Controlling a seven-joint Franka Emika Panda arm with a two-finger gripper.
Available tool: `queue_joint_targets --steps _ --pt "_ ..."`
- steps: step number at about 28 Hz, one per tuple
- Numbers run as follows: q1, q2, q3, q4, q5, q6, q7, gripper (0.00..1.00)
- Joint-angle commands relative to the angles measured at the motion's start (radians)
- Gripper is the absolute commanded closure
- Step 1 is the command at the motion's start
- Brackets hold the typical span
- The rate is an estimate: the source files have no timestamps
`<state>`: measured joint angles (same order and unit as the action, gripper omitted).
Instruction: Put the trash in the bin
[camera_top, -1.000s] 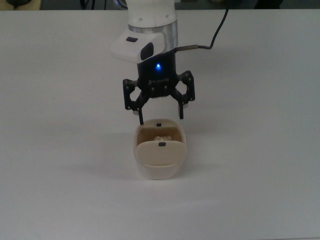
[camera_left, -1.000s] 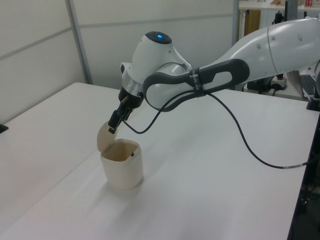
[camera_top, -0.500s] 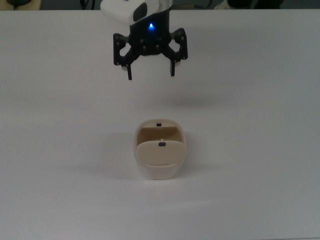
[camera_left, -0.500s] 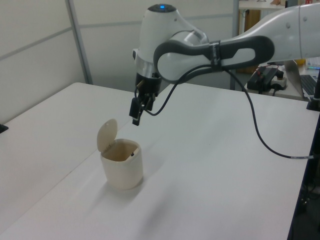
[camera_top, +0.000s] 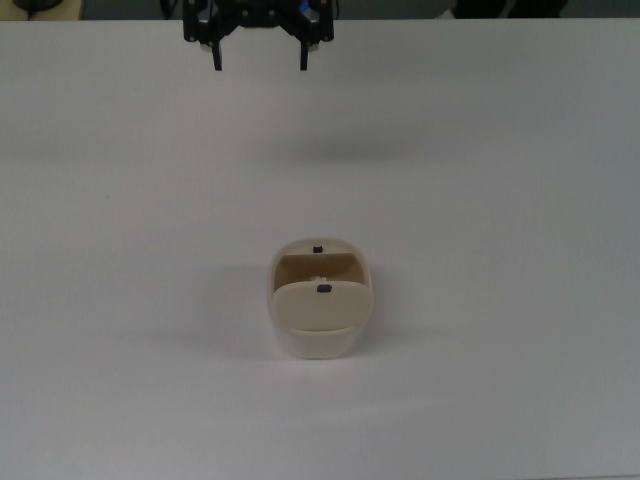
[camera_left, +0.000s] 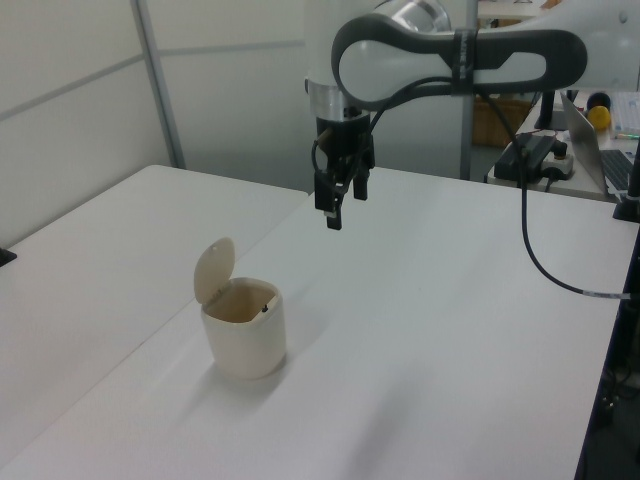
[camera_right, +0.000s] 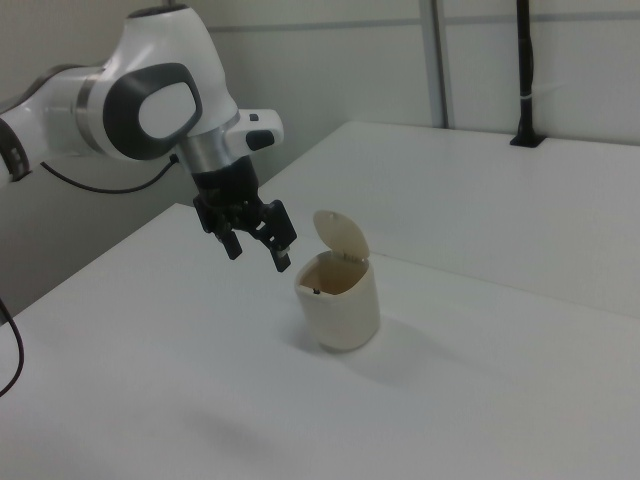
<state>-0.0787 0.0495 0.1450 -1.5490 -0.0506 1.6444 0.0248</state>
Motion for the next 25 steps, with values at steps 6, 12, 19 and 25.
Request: queue_joint_targets --steps 6,12,19,25 --pt "0.001 -0.033 -0.036 0.004 0.0 -0.043 0.011 0.0" --pt "0.001 -0.033 -0.039 0.004 0.002 -0.07 0.012 0.0" --pt "0.005 -0.022 -0.028 0.004 0.015 -0.066 0.012 0.0" --pt "0.002 -0.023 -0.039 0.009 0.015 -0.063 0.01 0.0"
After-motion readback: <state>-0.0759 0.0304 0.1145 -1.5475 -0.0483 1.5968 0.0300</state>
